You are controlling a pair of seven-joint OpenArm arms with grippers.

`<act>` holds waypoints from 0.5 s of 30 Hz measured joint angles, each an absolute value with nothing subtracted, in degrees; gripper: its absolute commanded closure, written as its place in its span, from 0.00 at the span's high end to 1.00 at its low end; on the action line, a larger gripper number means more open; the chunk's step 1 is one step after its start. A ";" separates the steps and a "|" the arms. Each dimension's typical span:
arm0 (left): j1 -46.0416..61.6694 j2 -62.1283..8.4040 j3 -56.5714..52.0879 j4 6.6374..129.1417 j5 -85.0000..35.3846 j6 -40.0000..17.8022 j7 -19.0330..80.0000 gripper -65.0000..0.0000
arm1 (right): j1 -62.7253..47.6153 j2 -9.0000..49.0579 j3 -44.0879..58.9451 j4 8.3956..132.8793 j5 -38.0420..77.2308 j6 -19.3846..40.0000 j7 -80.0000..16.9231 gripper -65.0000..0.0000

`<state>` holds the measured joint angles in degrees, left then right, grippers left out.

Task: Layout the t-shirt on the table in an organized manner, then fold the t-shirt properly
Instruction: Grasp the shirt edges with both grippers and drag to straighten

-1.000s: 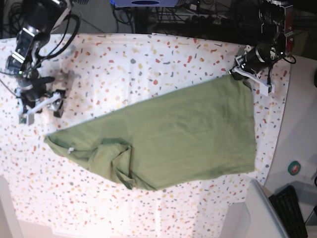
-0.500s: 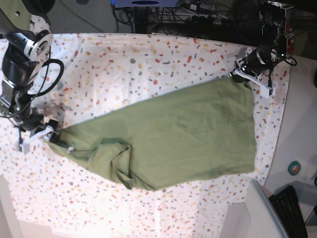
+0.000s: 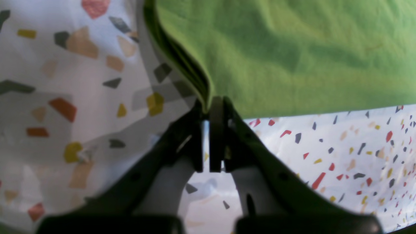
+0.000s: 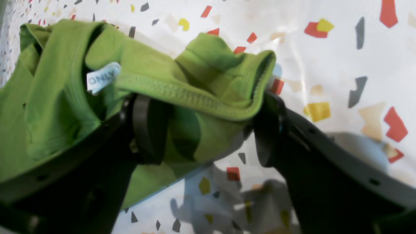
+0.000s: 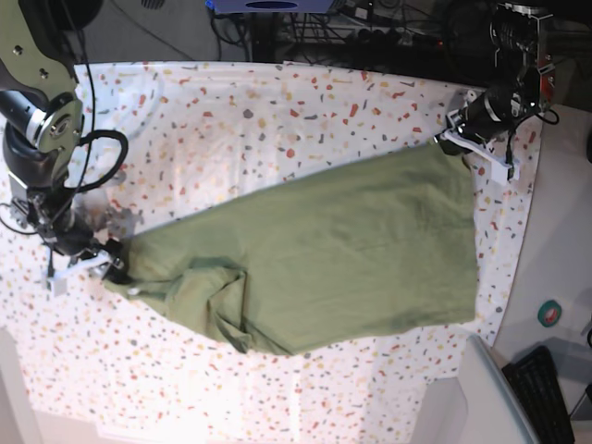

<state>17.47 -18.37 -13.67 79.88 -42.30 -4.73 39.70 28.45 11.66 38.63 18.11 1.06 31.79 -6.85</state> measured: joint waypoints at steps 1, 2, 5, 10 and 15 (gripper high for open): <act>17.45 -18.24 -13.67 79.88 -42.28 -4.73 39.72 0.00 | 28.47 11.64 38.63 18.11 1.02 31.77 -6.81 0.40; 17.43 -18.22 -13.67 79.88 -42.30 -4.75 39.72 0.00 | 28.36 11.53 38.63 18.11 0.91 31.75 -6.81 0.26; 17.12 -18.41 -13.69 79.85 -42.30 -4.73 39.72 0.00 | 27.57 11.00 39.11 18.06 0.62 31.75 -6.98 0.00; 17.15 -19.59 -13.47 80.79 -42.22 -4.75 39.77 0.00 | 23.27 10.68 39.11 26.59 1.45 32.21 -13.63 0.00; 19.40 -22.22 -13.65 89.69 -42.50 -4.58 42.33 0.00 | 11.90 8.32 39.22 53.65 1.04 31.88 -38.92 0.00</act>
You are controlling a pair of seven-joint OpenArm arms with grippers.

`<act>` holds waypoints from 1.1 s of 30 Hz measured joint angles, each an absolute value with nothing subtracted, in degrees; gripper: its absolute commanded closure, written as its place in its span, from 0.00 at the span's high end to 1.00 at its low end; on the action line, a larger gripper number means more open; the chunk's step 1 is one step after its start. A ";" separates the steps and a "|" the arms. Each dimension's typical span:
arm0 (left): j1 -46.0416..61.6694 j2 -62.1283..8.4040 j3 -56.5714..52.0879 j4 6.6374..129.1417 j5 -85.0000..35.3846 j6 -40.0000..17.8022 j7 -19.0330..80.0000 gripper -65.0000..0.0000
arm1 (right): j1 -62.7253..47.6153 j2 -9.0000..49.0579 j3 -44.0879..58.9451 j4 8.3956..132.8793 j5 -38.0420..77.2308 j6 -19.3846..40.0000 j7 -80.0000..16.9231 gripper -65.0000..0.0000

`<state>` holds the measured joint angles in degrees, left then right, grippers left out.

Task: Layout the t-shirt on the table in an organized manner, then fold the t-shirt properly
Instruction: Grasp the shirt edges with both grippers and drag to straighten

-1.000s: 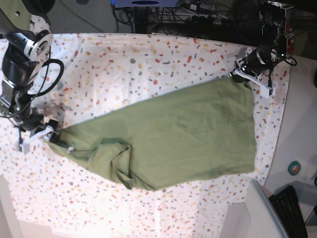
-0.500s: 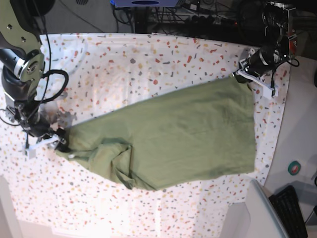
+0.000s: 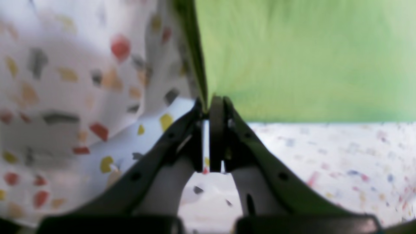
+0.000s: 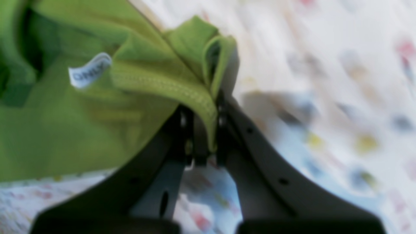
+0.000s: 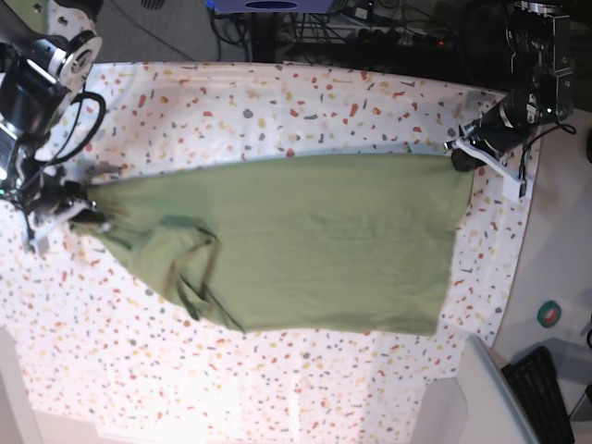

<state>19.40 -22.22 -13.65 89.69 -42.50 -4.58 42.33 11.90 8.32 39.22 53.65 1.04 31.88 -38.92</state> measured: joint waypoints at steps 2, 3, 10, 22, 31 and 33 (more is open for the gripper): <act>19.64 -21.91 -13.67 94.32 -42.46 -4.49 46.17 0.00 | 5.23 5.19 38.94 68.45 -0.34 31.38 -45.87 0.00; 19.38 -21.52 -13.58 96.25 -42.50 -4.54 47.81 0.00 | 2.63 3.77 38.83 74.32 0.21 29.43 -48.38 0.00; 8.88 -15.20 -13.78 98.65 -42.24 5.41 59.11 0.00 | 3.46 5.67 26.65 90.63 1.43 12.58 -60.86 0.00; -13.54 -9.21 -13.47 65.36 -42.09 7.51 61.01 0.00 | 23.27 11.33 24.03 54.46 0.86 8.93 -50.92 0.00; -17.30 -9.50 -13.30 58.30 -42.09 7.55 57.80 0.00 | 26.17 11.51 24.16 47.24 1.28 9.08 -43.46 0.42; -17.45 -9.39 -13.54 57.84 -42.09 7.55 57.82 0.25 | 25.96 11.64 24.36 47.24 1.08 11.18 -39.05 0.50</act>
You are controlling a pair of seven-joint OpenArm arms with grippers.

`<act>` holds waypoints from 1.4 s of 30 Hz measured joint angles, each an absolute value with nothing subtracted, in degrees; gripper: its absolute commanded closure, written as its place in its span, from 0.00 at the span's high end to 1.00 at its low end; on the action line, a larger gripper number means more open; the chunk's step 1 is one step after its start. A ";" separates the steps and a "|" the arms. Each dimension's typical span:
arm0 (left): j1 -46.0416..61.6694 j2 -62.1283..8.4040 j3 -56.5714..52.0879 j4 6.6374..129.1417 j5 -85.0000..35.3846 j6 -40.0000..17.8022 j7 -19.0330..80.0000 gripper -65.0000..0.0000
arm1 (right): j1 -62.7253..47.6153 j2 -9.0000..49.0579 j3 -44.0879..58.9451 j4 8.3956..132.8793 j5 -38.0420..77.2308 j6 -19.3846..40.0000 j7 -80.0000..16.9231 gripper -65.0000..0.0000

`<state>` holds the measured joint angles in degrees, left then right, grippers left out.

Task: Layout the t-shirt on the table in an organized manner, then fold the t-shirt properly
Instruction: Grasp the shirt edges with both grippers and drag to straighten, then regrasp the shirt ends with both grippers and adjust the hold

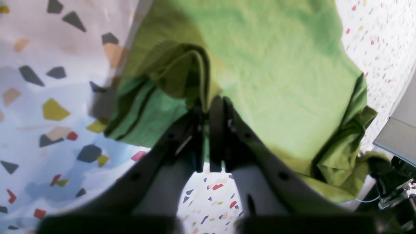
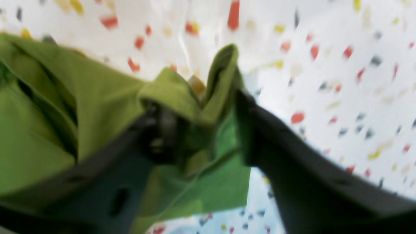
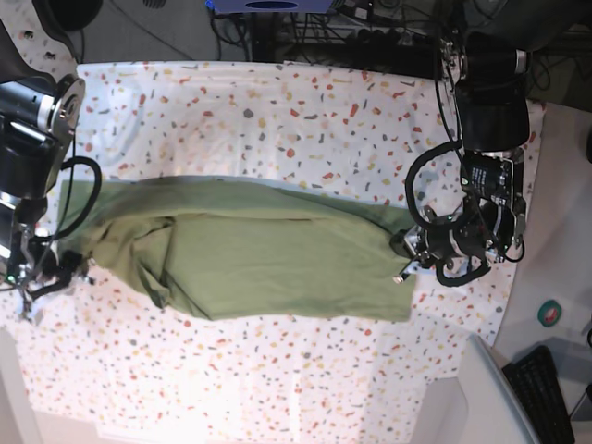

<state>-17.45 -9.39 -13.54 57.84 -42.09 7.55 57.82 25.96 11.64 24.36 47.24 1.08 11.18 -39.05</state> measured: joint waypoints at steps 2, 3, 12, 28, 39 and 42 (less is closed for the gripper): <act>-17.39 -9.41 -13.76 58.00 -42.09 7.55 57.69 0.54 | 24.75 11.66 24.43 47.81 1.19 13.08 -34.28 0.48; -17.41 -9.45 -13.82 58.02 -42.09 7.55 57.65 0.69 | 23.66 11.42 24.62 48.97 1.04 14.04 -32.71 0.47; -13.82 -9.43 -13.76 71.16 -42.33 -6.48 57.49 1.00 | 14.06 6.59 36.88 72.58 0.97 20.84 -29.95 0.47; 4.32 -10.07 -14.98 77.91 -41.65 -6.37 39.35 0.85 | -8.10 0.91 37.34 92.27 0.95 23.03 -30.76 0.47; -1.43 -12.93 -11.79 71.92 -41.67 -6.48 35.09 0.53 | -7.73 -0.95 37.15 92.12 1.04 23.09 -30.57 0.47; -1.43 -15.42 -11.77 71.70 -39.70 -6.50 34.89 0.53 | -8.40 -0.95 37.12 92.14 1.06 23.09 -30.33 0.47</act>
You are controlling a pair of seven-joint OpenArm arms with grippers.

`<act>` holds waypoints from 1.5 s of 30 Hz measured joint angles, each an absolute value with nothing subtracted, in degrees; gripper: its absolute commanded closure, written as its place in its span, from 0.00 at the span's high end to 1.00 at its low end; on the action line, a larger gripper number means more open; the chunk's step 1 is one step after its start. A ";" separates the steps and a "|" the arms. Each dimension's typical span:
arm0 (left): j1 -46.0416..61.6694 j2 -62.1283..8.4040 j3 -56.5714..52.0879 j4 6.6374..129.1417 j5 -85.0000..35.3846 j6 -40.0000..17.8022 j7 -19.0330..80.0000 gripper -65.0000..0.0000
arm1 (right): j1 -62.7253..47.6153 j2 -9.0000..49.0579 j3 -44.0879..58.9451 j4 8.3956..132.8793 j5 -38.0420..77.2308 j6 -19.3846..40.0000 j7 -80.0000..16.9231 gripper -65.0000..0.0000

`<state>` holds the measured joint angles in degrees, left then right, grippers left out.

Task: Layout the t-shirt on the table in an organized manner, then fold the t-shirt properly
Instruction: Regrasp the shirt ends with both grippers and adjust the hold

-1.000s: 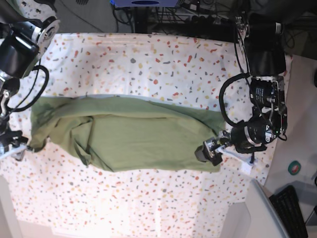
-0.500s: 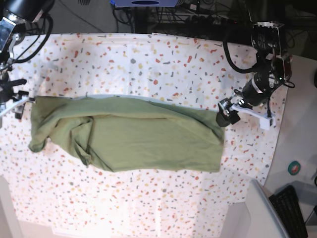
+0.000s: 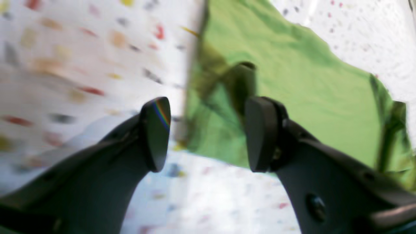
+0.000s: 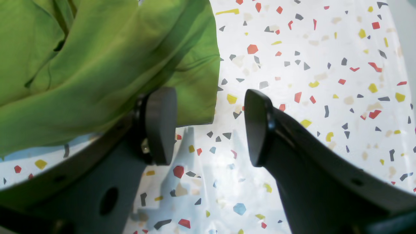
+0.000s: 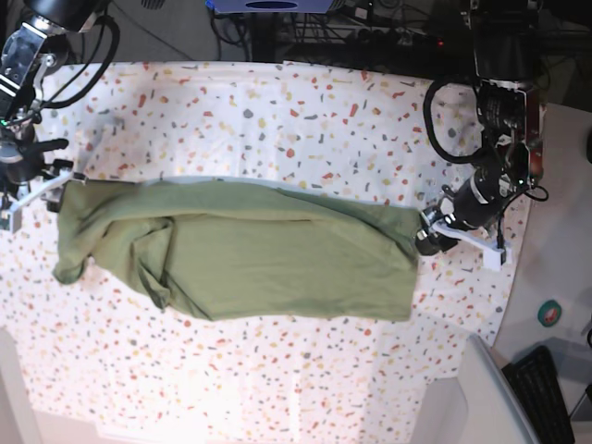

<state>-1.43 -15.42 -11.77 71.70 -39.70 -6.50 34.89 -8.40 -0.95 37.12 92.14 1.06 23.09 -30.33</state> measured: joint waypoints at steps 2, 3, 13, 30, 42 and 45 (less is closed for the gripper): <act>-1.45 -16.38 -11.81 71.70 -32.58 -6.37 34.85 0.53 | -8.73 -0.97 37.15 92.12 1.02 23.14 -30.70 0.47; -1.43 -16.38 -11.94 71.59 -29.74 -6.35 34.74 0.53 | -8.78 -0.93 37.15 91.83 1.06 23.09 -30.52 0.47; -8.78 -15.44 -4.97 64.62 -19.68 -16.78 34.24 0.53 | -7.62 -0.93 37.15 89.23 1.04 23.09 -30.41 0.47; -13.10 -11.90 1.80 59.24 -19.29 -16.56 34.02 0.52 | -7.35 -0.95 37.12 89.10 1.04 23.09 -30.41 0.47; -9.52 -12.12 -5.28 65.67 -19.44 -16.51 34.24 0.53 | -7.38 -0.93 37.15 88.99 1.04 23.07 -30.41 0.47; -8.54 -12.45 -7.40 65.54 -19.03 -16.51 36.23 0.53 | -7.33 -0.93 37.12 88.71 1.08 23.07 -30.30 0.47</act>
<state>-8.54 -12.45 -7.40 65.54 -19.03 -16.51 36.23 -7.33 -0.93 37.12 88.71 1.08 23.07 -30.30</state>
